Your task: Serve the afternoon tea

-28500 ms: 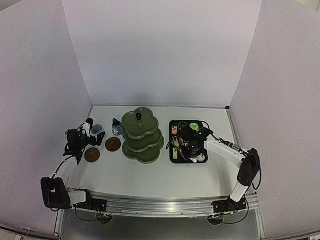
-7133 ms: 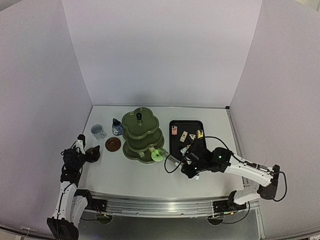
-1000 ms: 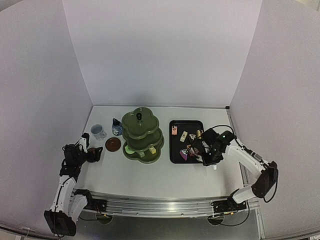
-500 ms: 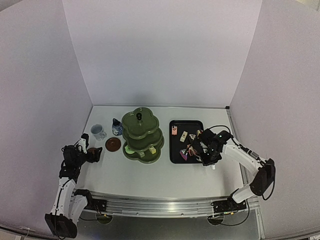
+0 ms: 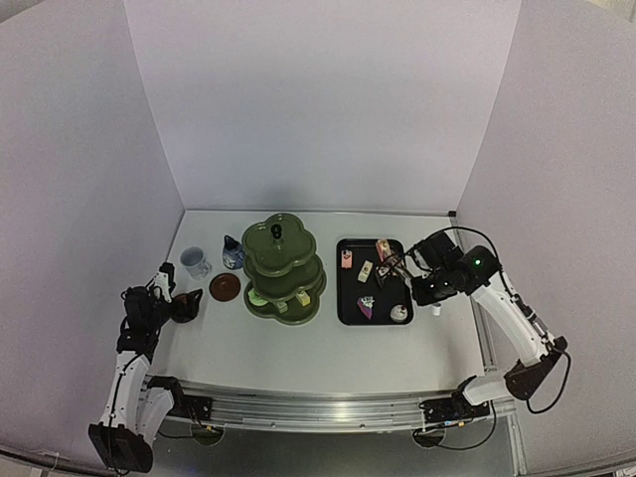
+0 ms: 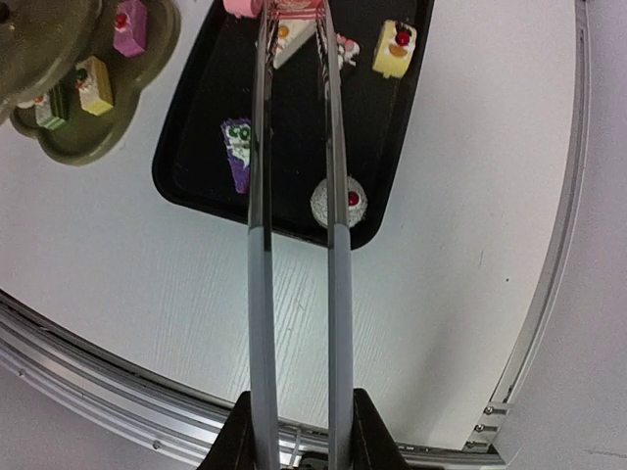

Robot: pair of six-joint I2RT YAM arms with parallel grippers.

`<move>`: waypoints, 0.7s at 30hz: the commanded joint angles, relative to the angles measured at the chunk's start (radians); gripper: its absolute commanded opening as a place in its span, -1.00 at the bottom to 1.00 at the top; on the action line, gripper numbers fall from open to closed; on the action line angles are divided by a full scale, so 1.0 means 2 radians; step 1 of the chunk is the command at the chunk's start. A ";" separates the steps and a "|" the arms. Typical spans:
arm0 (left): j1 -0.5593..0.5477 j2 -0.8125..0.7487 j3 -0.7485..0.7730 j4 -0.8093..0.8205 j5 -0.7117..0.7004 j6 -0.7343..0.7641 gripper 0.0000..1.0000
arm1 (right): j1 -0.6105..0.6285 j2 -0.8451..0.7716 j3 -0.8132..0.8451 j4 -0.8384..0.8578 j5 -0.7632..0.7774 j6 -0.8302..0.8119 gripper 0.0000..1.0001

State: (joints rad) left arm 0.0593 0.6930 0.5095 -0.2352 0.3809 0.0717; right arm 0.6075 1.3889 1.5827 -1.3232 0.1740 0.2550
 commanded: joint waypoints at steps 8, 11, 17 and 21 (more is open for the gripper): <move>-0.001 0.053 0.041 0.077 0.010 -0.056 0.99 | 0.002 0.148 0.158 0.046 -0.064 -0.149 -1.00; -0.001 0.071 0.043 0.088 0.026 -0.054 0.99 | 0.002 0.179 0.200 0.050 -0.081 -0.175 -1.00; -0.014 0.105 0.032 0.114 0.079 -0.039 0.98 | 0.003 0.217 0.238 0.051 -0.106 -0.201 -1.00; -0.045 0.122 0.018 0.141 0.080 -0.001 0.97 | 0.003 0.235 0.254 0.051 -0.136 -0.209 -1.00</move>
State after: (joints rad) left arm 0.0233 0.9104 0.5512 -0.0548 0.4918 -0.0039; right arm 0.6075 1.8301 2.0260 -1.2498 -0.0109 -0.1135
